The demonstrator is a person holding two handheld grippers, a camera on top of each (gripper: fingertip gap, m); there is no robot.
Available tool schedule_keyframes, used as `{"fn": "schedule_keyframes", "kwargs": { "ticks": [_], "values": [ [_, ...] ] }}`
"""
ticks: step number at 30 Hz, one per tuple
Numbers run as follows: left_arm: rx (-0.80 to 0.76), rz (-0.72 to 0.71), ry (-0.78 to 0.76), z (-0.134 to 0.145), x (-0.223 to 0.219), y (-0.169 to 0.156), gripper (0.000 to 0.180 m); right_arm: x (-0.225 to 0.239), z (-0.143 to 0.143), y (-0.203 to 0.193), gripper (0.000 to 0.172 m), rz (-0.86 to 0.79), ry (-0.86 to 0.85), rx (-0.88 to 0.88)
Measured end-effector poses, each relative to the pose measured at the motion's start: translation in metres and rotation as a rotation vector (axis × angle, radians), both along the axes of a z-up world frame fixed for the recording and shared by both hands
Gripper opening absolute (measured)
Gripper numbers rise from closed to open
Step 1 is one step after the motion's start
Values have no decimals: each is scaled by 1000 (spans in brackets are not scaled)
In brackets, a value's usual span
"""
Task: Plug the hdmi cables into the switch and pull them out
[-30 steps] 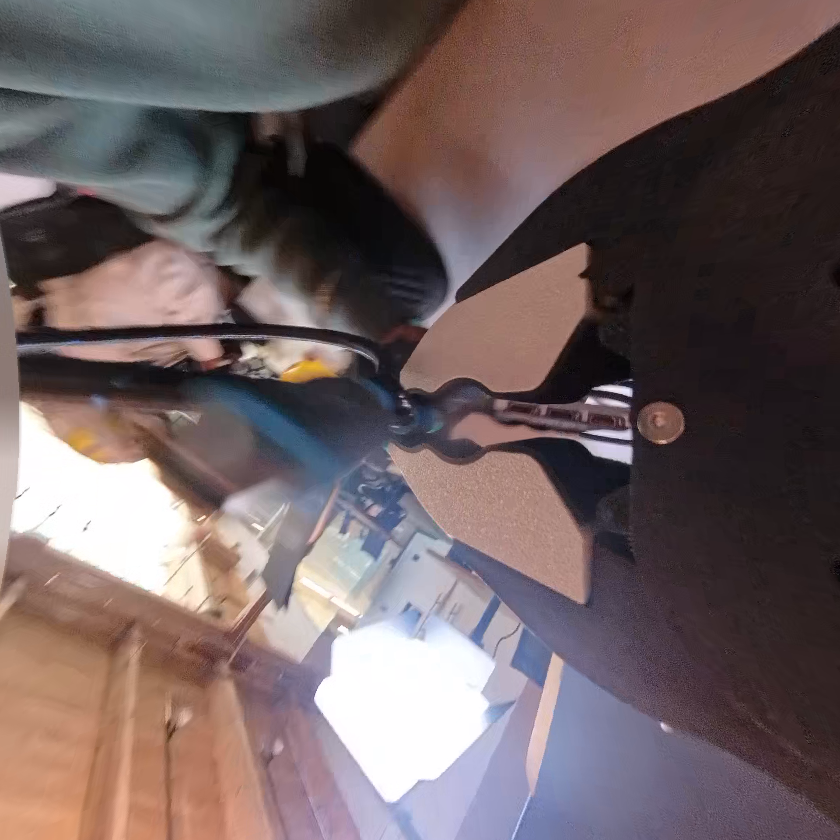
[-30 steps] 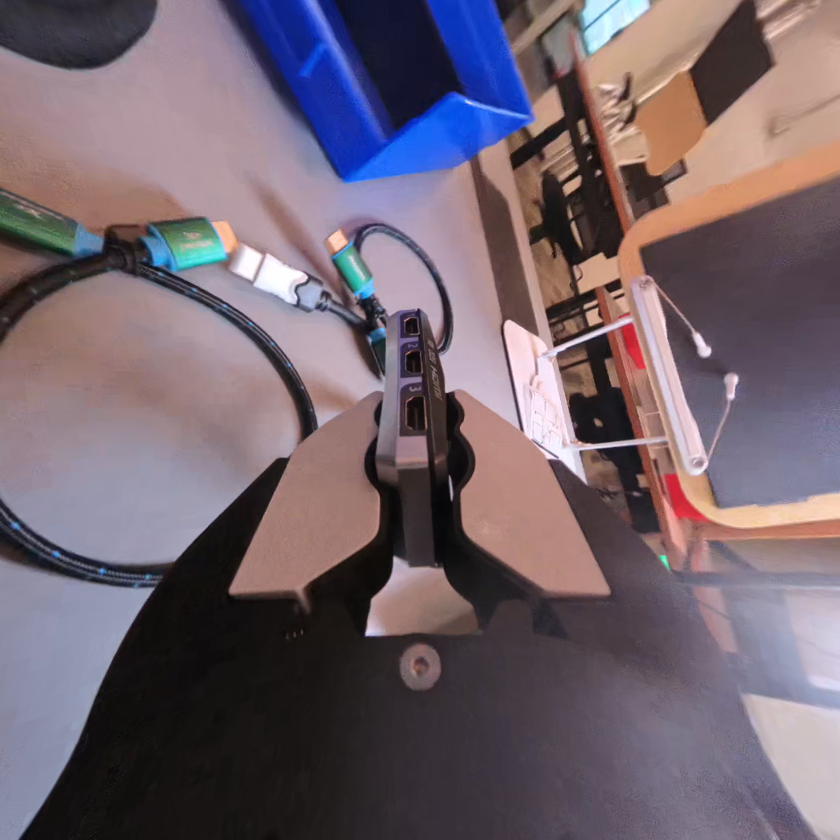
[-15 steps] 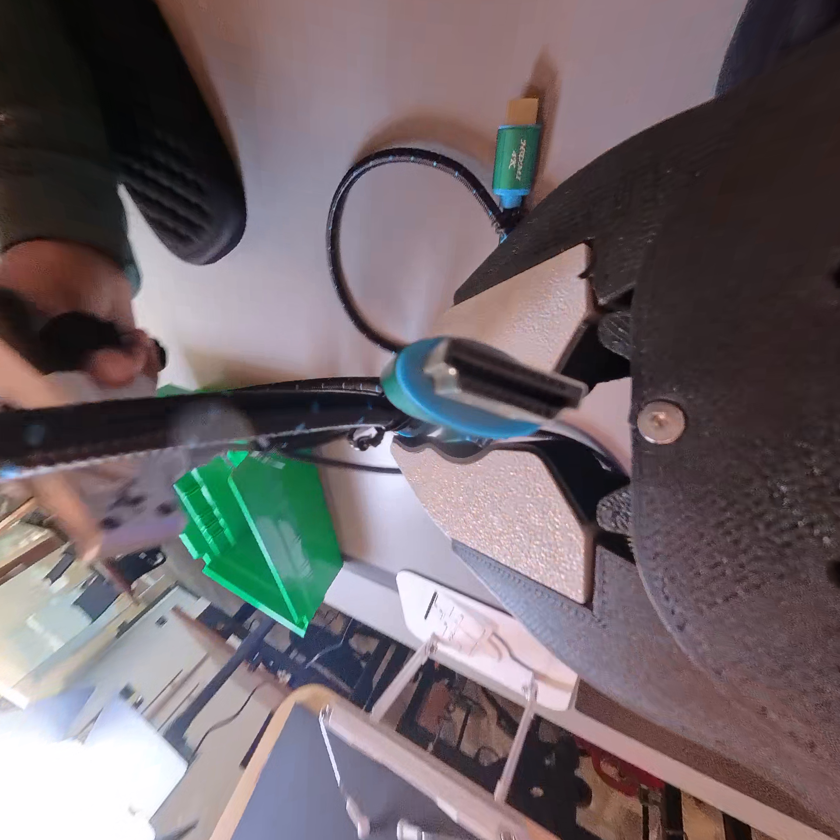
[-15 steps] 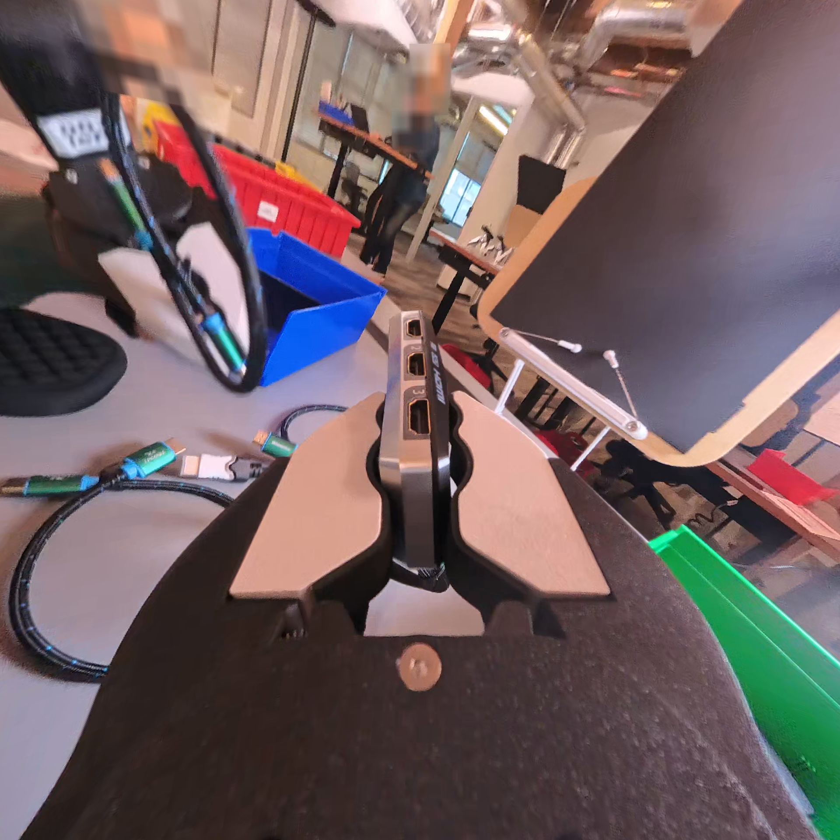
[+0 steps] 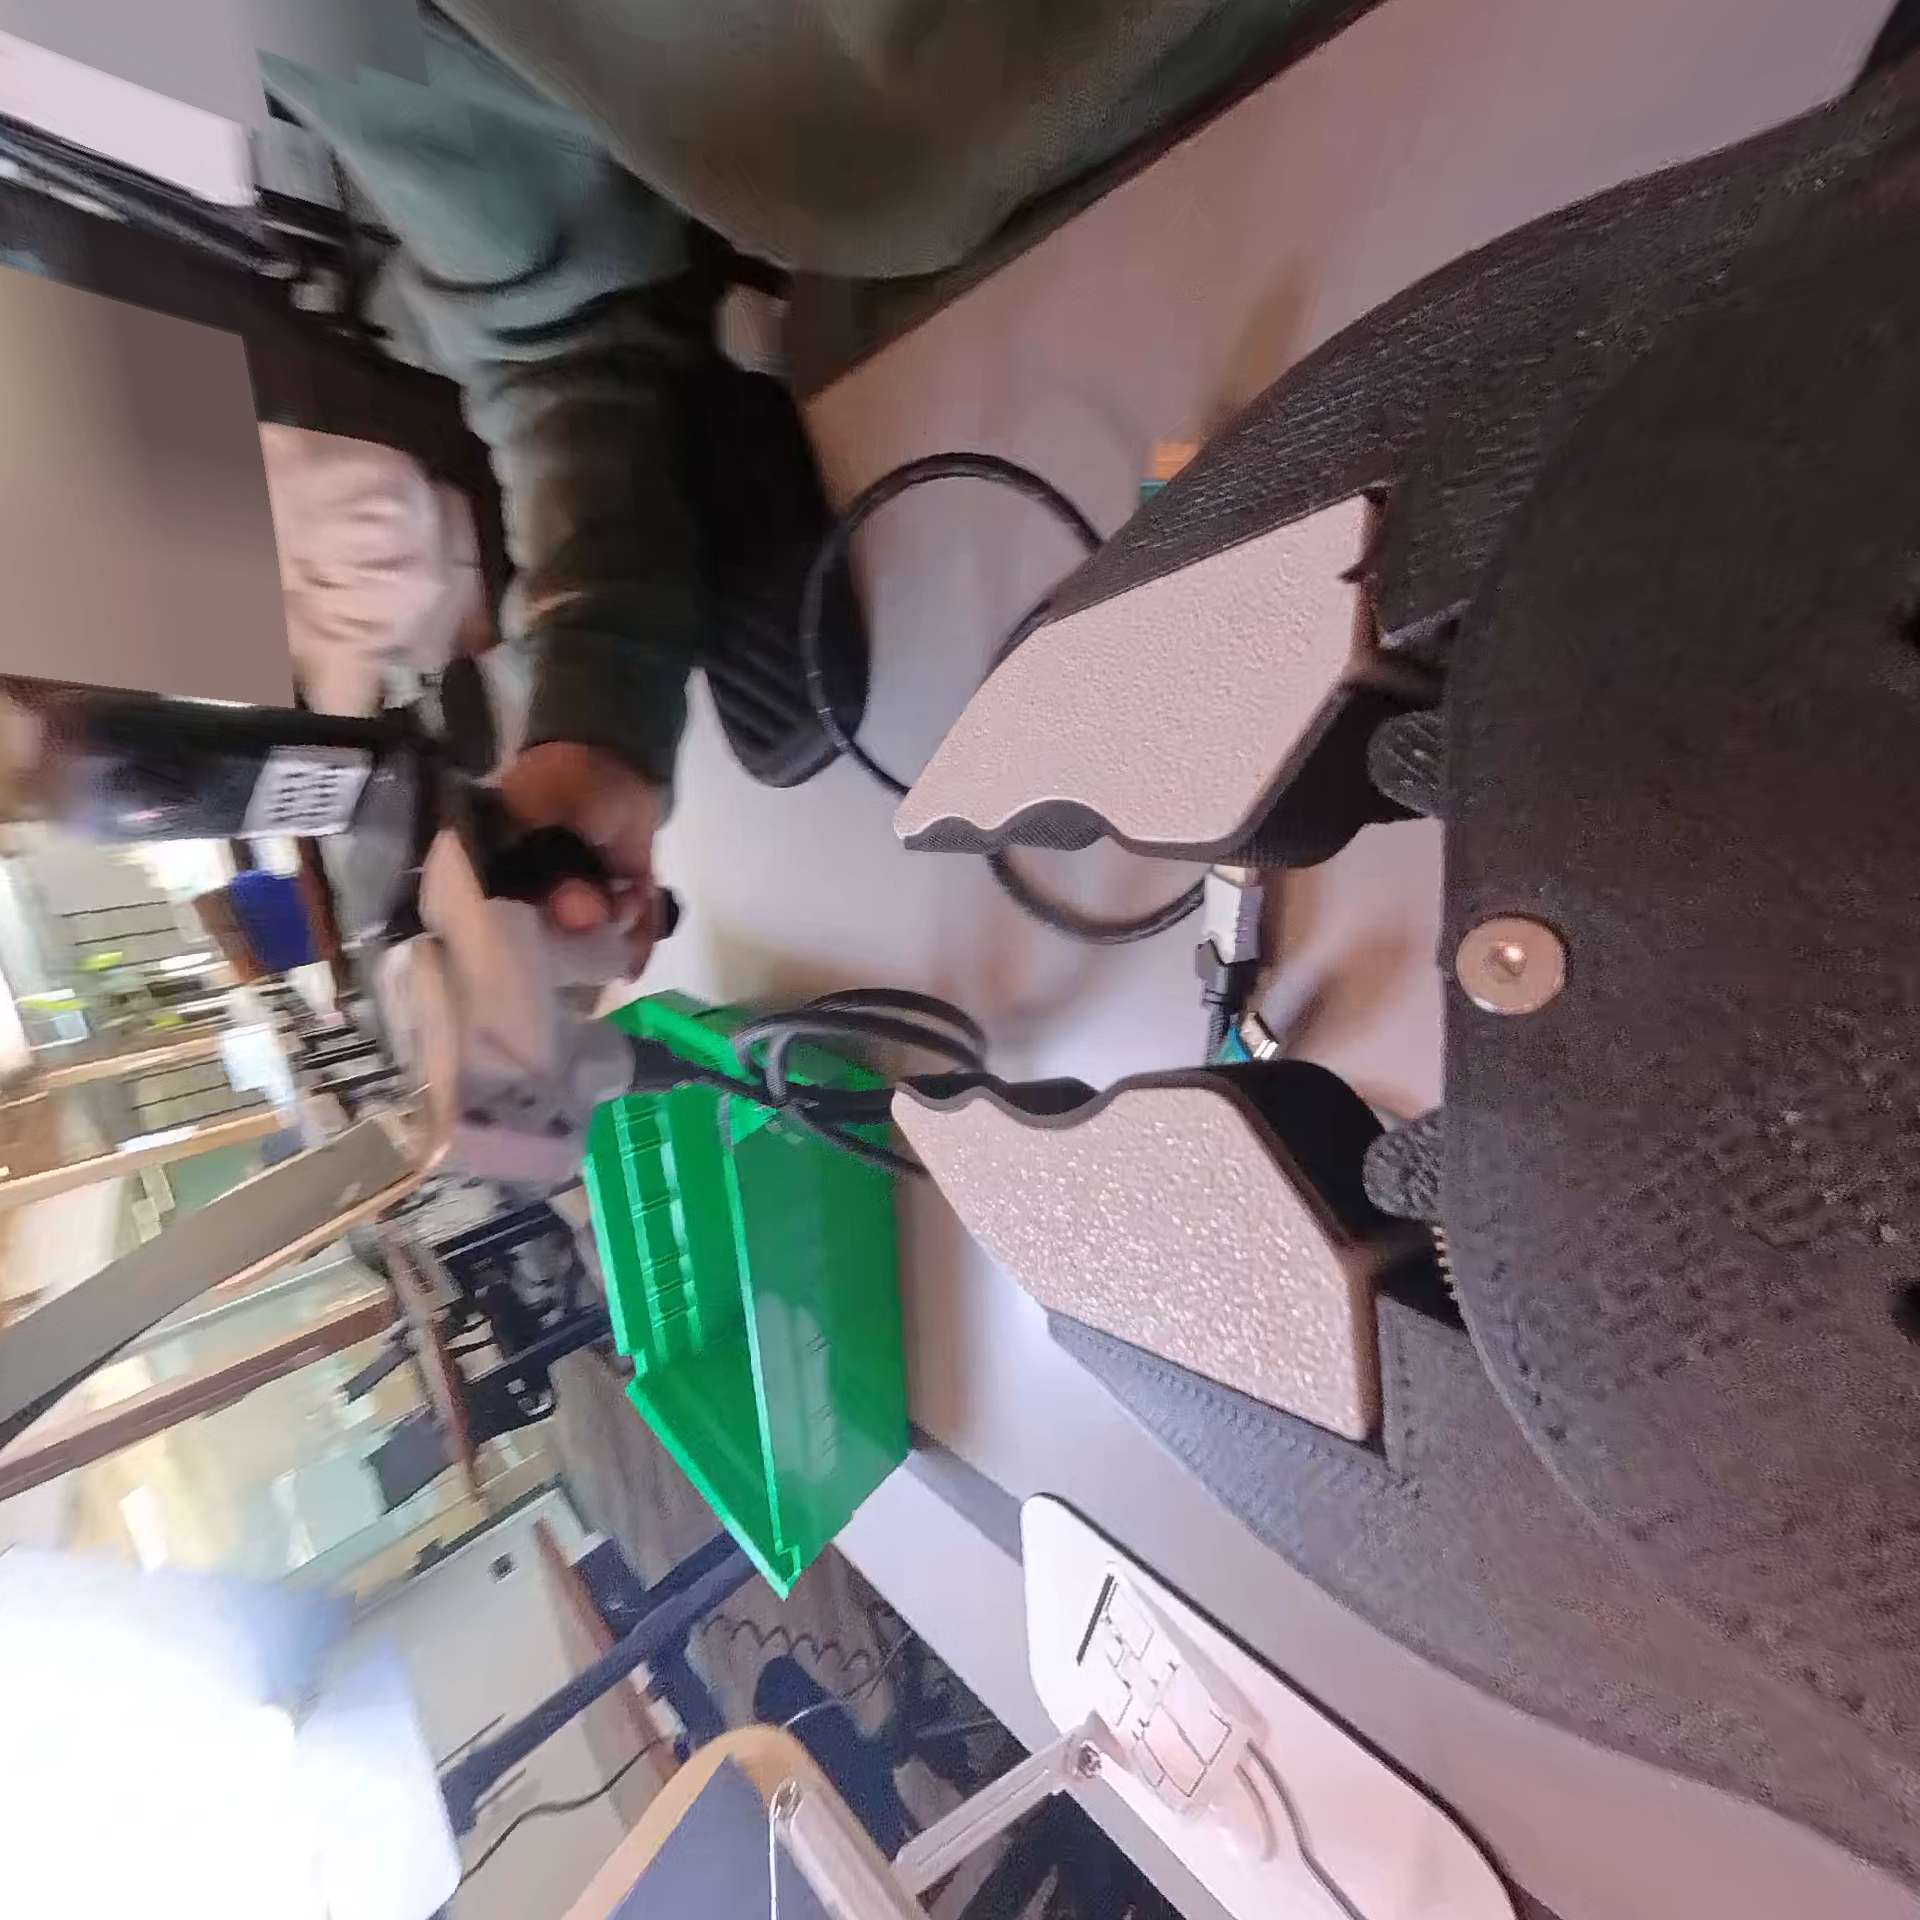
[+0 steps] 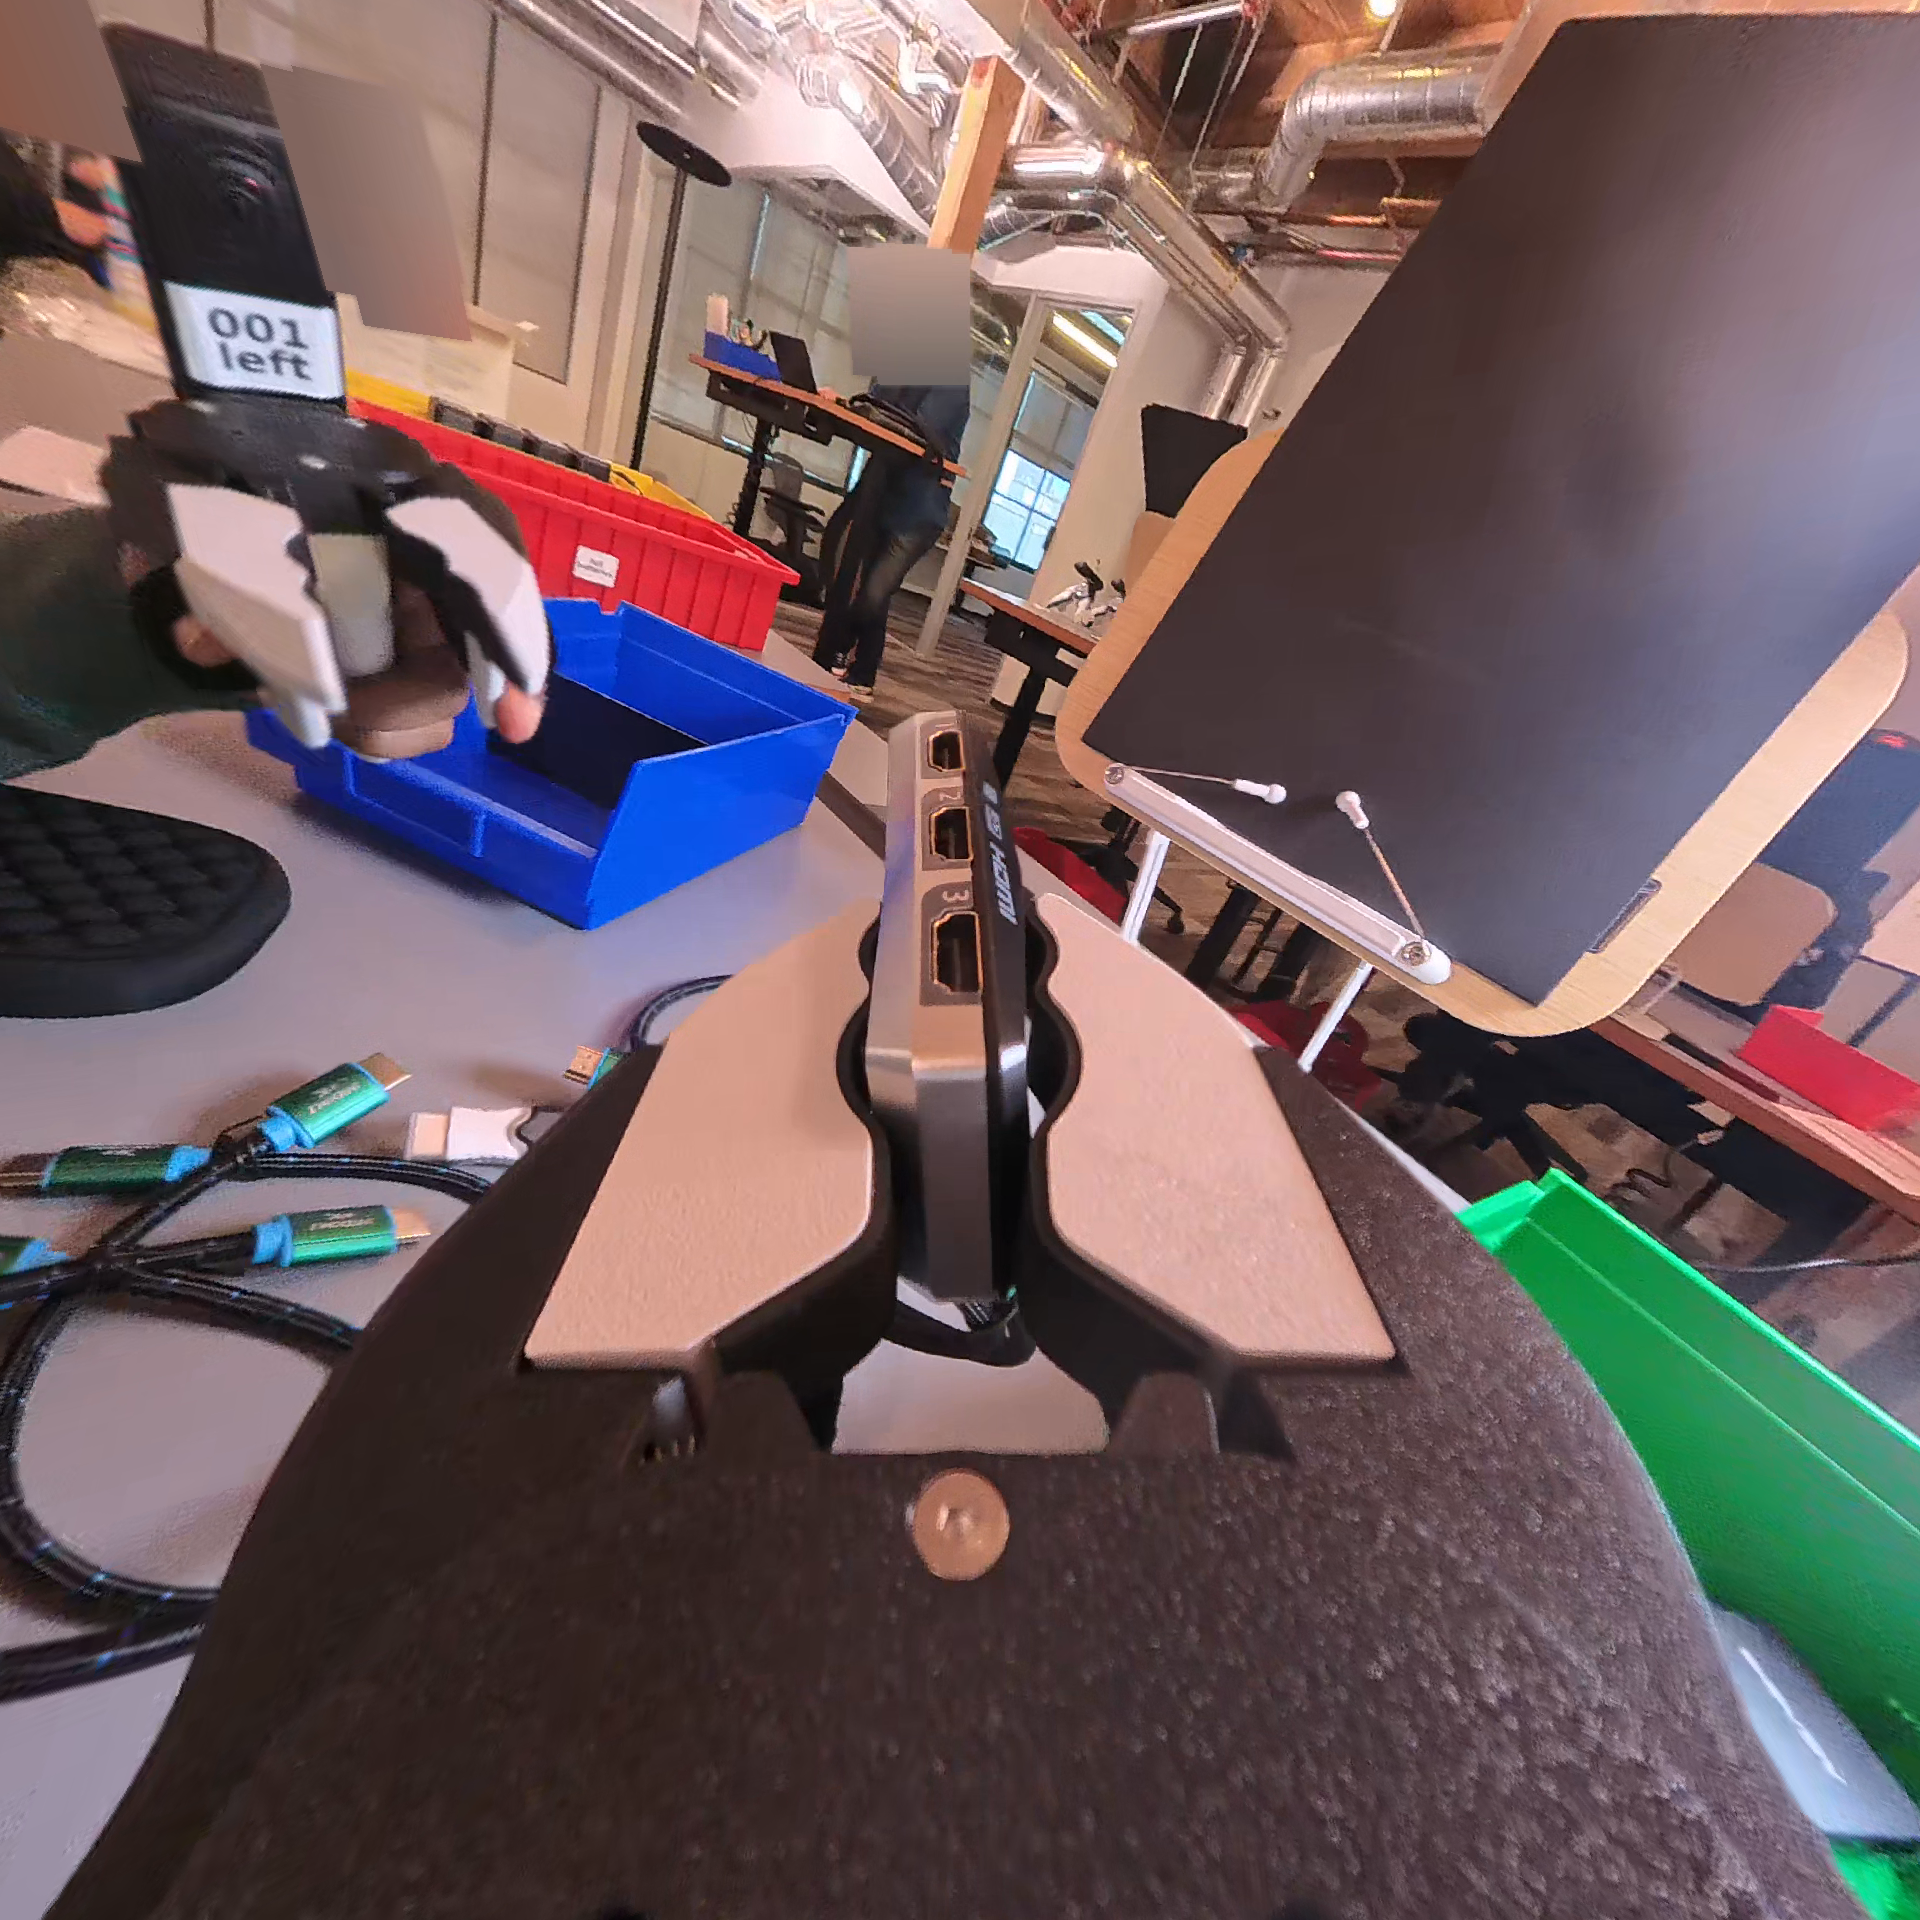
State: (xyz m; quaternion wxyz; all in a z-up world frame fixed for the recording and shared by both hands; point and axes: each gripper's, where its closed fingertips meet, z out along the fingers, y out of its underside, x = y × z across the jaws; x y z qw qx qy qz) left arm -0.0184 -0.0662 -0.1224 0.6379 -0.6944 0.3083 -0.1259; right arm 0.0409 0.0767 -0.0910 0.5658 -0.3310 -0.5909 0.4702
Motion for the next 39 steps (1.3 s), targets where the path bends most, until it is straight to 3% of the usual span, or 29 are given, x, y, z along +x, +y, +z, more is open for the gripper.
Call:
{"fn": "schedule_keyframes", "kwargs": {
  "ticks": [3,9,15,22,31,39],
  "values": [
    [39,69,-27,3,-10,8,39,-2,-6,-7,24,43,-19,5],
    [94,177,224,-24,6,32,34,-12,-35,-56,23,144,-94,267],
    [159,151,435,-39,31,37,32,-17,-60,-109,23,235,-112,520],
    [204,117,551,-43,35,31,23,-16,-63,-117,25,210,-91,614],
    [254,165,494,-29,33,31,24,-9,-54,-110,22,140,-115,691],
    [272,356,322,-1,-23,28,13,-1,-8,-81,22,53,10,582]
  ]
}}
